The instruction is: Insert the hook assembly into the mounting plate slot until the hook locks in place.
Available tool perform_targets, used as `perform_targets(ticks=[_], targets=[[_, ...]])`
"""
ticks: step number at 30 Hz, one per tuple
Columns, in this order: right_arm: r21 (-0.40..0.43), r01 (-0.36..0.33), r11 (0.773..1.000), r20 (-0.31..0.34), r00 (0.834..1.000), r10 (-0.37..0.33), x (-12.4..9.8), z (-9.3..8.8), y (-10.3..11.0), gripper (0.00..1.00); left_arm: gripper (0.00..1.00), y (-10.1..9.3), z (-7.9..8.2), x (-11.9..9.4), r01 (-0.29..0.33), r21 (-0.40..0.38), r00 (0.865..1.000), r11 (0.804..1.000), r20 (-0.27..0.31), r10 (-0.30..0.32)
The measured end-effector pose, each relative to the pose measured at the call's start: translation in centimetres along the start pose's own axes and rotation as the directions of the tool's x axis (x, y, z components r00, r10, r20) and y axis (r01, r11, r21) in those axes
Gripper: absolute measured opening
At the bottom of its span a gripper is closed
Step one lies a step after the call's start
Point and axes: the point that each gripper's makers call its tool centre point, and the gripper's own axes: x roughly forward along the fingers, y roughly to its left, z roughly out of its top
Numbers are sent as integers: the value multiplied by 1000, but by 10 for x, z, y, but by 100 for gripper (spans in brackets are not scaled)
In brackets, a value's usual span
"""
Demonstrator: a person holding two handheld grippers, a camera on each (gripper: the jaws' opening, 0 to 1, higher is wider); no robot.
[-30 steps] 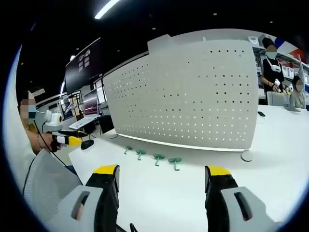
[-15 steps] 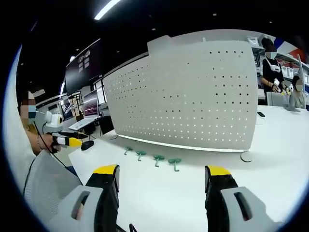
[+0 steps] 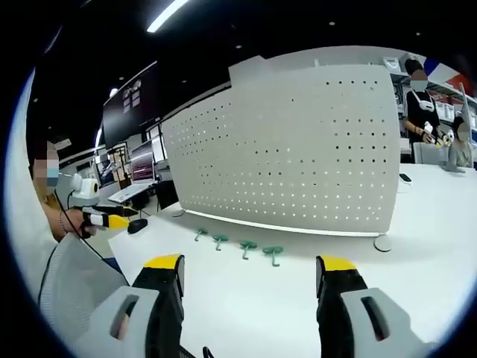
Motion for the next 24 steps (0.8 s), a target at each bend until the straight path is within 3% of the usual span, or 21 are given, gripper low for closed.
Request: perform_targets(ticks=[24], targets=[[-12,-8,1000,-8,1000,8,2,1,-1,68,82,2,5,11,20,13,1000,1000,-4,-20]])
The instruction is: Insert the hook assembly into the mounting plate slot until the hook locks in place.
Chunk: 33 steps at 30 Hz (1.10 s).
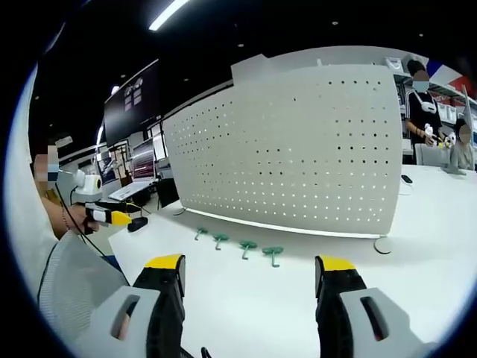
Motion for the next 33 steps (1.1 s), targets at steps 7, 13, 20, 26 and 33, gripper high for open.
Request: perform_targets(ticks=[7,13,20,26,33], targets=[[-2,-2,1000,3,1000,2,1,0,2,68,82,-1,-1,4,11,7,1000,1000,-14,-11],[-5,-1,1000,-2,1000,1,0,-1,3,68,82,-2,2,11,35,22,999,999,-19,-34],[-1,-2,1000,-4,1000,2,-1,-2,3,68,82,-1,7,22,57,44,998,997,-26,-56],[-8,-5,1000,-9,1000,5,-1,-3,3,68,82,0,10,32,93,86,995,992,-53,-88],[-8,-4,1000,-13,1000,4,-3,-4,3,68,81,2,9,41,142,120,987,983,-90,-131]])
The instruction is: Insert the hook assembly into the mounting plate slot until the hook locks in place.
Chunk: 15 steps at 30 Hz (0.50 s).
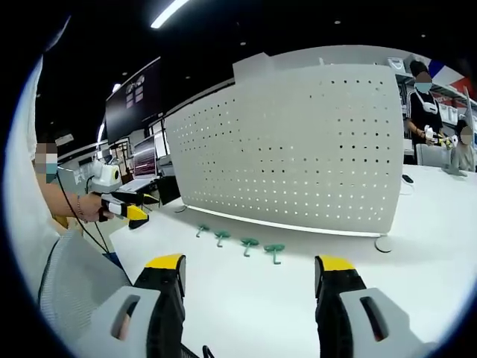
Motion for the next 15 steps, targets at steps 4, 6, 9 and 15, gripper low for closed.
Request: perform_targets(ticks=[4,6,9,15], targets=[[0,2,1000,0,1000,-2,-1,0,0,68,82,-3,0,5,36,36,999,999,-24,-35],[0,3,1000,-3,1000,-3,-2,-1,0,68,82,-2,0,8,49,52,998,997,-35,-48],[-2,3,1000,-7,1000,-3,-2,-2,1,68,81,0,1,13,66,62,997,996,-46,-63],[-5,1,1000,-12,1000,-1,-2,-3,1,69,81,7,-5,22,90,156,992,984,-105,-74]])
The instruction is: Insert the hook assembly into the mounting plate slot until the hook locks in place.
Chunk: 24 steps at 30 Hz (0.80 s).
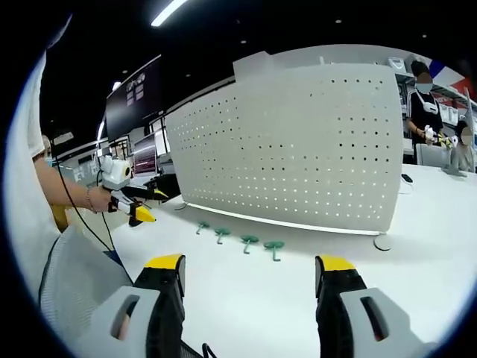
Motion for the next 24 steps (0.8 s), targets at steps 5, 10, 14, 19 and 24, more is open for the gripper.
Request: perform_targets(ticks=[5,10,14,19,24], targets=[[-5,-2,1000,-5,1000,2,0,-1,0,69,82,4,-5,5,25,52,999,998,-39,-22],[-9,-5,1000,-16,1000,5,0,-4,0,69,81,8,-7,10,52,95,997,994,-68,-45],[-17,-12,1000,-24,1000,11,1,-5,3,69,81,8,-9,15,80,144,993,986,-100,-66],[-25,-10,1000,-31,999,9,2,-6,3,69,79,9,-15,23,110,213,985,971,-151,-79],[-29,-16,999,-40,999,14,2,-8,5,69,80,9,-16,30,158,267,977,951,-184,-111]])
